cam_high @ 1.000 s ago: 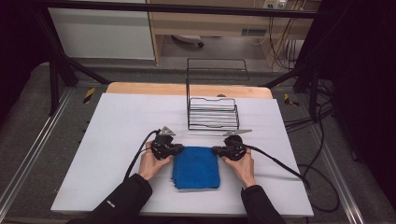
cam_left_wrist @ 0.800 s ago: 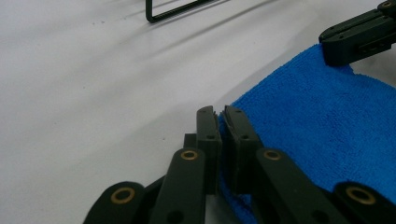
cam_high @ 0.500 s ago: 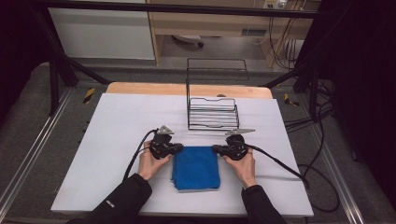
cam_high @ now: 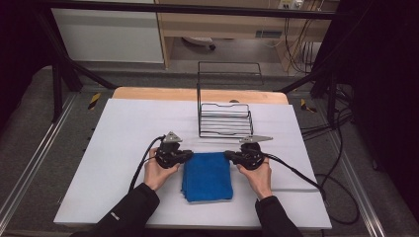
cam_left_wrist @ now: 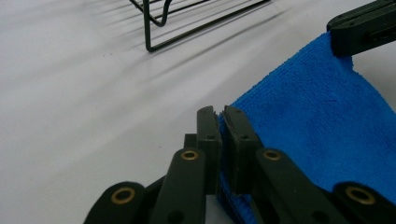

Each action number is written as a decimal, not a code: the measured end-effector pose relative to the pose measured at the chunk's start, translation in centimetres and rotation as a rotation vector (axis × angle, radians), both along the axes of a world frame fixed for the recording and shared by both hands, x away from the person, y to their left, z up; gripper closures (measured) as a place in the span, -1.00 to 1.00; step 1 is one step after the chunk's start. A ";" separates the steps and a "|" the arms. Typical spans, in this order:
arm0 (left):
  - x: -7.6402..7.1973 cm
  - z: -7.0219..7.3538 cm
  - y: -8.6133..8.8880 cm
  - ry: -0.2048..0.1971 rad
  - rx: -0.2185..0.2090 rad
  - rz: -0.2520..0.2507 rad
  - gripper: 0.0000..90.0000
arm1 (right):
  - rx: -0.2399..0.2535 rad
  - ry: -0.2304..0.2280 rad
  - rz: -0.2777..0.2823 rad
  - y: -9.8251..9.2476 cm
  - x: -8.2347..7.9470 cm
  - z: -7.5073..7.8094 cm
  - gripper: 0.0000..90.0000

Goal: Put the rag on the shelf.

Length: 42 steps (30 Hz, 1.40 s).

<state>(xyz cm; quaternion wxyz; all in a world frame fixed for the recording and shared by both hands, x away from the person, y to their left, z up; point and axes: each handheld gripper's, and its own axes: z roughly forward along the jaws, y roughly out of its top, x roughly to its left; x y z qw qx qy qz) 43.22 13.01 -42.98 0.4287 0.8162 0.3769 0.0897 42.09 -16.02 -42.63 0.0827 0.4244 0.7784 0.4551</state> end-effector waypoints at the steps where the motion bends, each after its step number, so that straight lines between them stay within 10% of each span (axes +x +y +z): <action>1: -0.1 0.1 0.0 -0.006 -0.002 -0.002 0.90 | 0.000 -0.005 0.001 -0.1 0.0 0.1 0.92; 42: -2.6 5.2 0.8 -0.182 -0.097 0.010 0.90 | 0.081 -0.210 0.002 -0.6 -2.2 4.3 0.92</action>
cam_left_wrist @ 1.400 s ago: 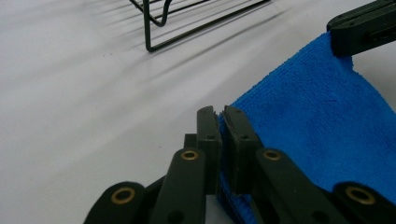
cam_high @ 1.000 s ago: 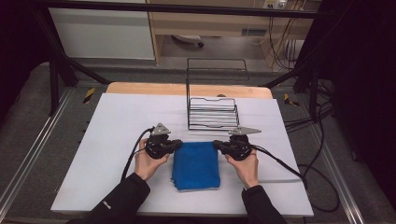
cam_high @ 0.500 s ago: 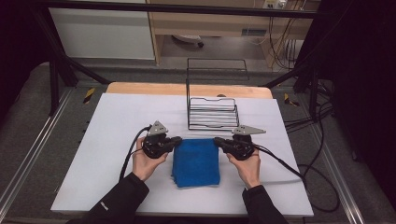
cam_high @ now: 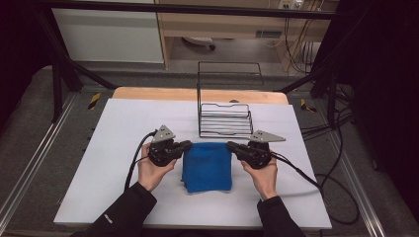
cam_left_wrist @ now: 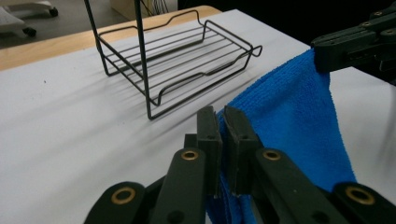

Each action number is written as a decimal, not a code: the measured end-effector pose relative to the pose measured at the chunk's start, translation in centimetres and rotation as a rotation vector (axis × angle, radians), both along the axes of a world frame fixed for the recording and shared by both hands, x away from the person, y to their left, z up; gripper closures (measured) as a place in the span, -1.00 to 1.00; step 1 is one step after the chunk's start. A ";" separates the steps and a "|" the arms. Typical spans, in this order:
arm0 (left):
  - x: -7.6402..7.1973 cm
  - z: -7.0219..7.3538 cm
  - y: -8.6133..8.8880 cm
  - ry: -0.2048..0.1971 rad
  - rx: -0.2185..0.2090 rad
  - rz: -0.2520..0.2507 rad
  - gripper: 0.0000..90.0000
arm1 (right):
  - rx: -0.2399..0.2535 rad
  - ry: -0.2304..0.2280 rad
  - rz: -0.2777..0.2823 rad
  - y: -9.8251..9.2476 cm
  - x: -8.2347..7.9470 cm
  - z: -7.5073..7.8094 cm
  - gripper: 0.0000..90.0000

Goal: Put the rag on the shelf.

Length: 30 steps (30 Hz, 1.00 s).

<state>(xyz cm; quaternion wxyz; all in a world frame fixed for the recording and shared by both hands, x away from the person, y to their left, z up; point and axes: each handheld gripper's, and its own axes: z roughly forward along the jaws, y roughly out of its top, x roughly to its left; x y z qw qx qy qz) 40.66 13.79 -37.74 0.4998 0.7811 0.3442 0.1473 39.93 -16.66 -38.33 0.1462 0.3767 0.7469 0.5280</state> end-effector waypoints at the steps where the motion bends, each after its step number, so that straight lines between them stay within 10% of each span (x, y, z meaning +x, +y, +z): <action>1: -0.1 0.1 0.0 -0.006 0.000 0.001 0.90 | -0.001 -0.009 0.000 0.0 -0.1 0.2 0.92; 30: -1.5 4.4 -0.4 -0.159 -0.087 -0.017 0.90 | 0.011 -0.215 -0.019 -0.9 -2.4 5.1 0.93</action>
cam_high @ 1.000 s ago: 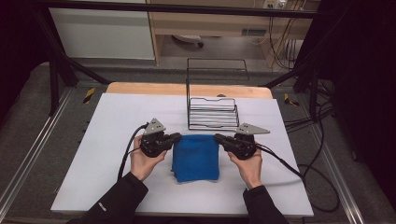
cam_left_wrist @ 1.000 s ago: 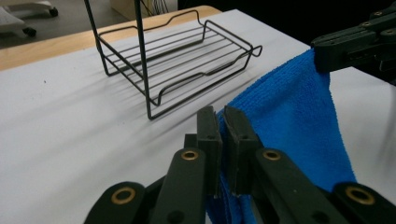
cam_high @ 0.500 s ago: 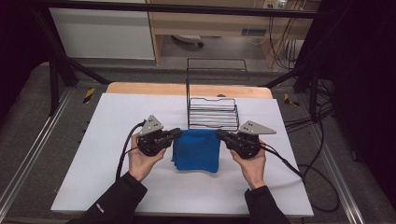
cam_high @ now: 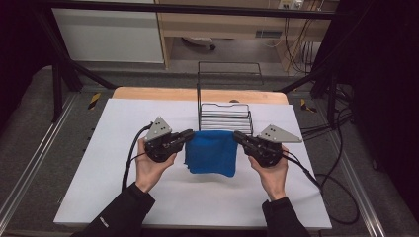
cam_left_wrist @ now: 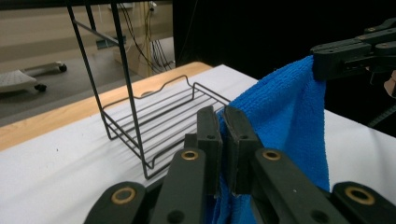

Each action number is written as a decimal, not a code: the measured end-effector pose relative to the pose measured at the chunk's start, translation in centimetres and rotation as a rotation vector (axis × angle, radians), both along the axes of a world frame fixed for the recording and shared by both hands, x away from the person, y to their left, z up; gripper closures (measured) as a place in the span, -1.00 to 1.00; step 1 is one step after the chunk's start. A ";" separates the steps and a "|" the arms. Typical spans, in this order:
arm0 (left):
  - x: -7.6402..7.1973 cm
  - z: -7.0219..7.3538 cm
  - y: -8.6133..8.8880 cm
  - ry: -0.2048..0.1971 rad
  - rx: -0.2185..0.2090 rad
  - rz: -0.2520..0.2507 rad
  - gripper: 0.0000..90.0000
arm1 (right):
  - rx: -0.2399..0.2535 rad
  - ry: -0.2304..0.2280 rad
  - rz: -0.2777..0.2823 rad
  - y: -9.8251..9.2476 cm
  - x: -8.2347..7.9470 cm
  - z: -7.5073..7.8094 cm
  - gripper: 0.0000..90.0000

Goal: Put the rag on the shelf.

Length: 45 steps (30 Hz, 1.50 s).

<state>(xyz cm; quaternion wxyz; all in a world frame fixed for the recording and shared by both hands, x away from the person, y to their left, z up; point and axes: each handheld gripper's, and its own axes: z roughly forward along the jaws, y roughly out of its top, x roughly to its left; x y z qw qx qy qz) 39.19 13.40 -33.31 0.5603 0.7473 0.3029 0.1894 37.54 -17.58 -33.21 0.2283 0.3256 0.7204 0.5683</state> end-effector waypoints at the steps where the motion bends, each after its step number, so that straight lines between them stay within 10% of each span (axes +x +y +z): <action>1: 0.0 0.2 0.0 -0.004 -0.006 0.002 0.90 | 0.001 -0.006 0.001 0.0 -0.1 0.2 0.93; 45: 1.6 6.9 -2.9 -0.201 -0.153 0.023 0.91 | 0.076 -0.240 -0.146 -1.7 0.2 6.9 0.93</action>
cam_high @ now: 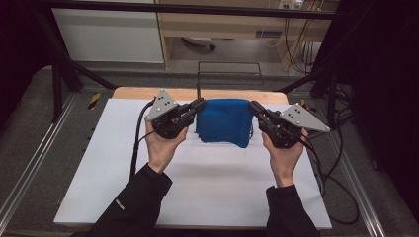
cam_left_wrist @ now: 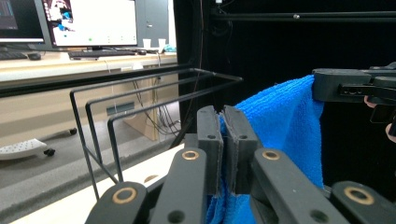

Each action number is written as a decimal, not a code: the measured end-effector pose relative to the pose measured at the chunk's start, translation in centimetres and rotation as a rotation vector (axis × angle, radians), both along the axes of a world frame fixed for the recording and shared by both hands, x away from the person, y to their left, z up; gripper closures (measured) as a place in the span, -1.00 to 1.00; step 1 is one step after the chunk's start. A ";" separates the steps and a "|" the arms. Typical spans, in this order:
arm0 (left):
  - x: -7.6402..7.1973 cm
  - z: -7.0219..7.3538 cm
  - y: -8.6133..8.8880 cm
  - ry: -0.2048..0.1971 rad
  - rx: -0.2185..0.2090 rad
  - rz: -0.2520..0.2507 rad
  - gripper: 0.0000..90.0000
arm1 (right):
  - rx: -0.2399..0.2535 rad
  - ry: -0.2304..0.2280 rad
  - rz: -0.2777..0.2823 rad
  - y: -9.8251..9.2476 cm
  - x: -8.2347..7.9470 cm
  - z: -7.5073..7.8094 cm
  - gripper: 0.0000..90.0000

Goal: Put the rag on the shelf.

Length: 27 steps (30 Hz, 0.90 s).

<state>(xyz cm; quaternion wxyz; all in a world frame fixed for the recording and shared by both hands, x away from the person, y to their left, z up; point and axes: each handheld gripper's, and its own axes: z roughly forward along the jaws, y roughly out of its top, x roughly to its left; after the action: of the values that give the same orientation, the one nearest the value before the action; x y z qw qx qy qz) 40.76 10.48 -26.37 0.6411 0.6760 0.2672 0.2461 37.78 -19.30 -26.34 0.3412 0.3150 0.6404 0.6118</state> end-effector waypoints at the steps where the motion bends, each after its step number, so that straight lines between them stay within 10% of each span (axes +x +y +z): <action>1: 0.1 0.2 -0.1 -0.004 -0.005 0.000 0.91 | 0.000 -0.004 -0.004 0.0 0.0 0.2 0.93; 27: 2.4 4.6 -1.2 -0.064 -0.046 0.013 0.91 | 0.009 -0.079 -0.054 -0.6 1.7 4.4 0.93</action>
<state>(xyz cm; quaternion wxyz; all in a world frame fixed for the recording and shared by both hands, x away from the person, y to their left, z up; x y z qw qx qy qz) 43.11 9.23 -21.73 0.6629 0.6513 0.2565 0.2655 39.52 -19.89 -21.93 0.3811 0.3093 0.6148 0.6174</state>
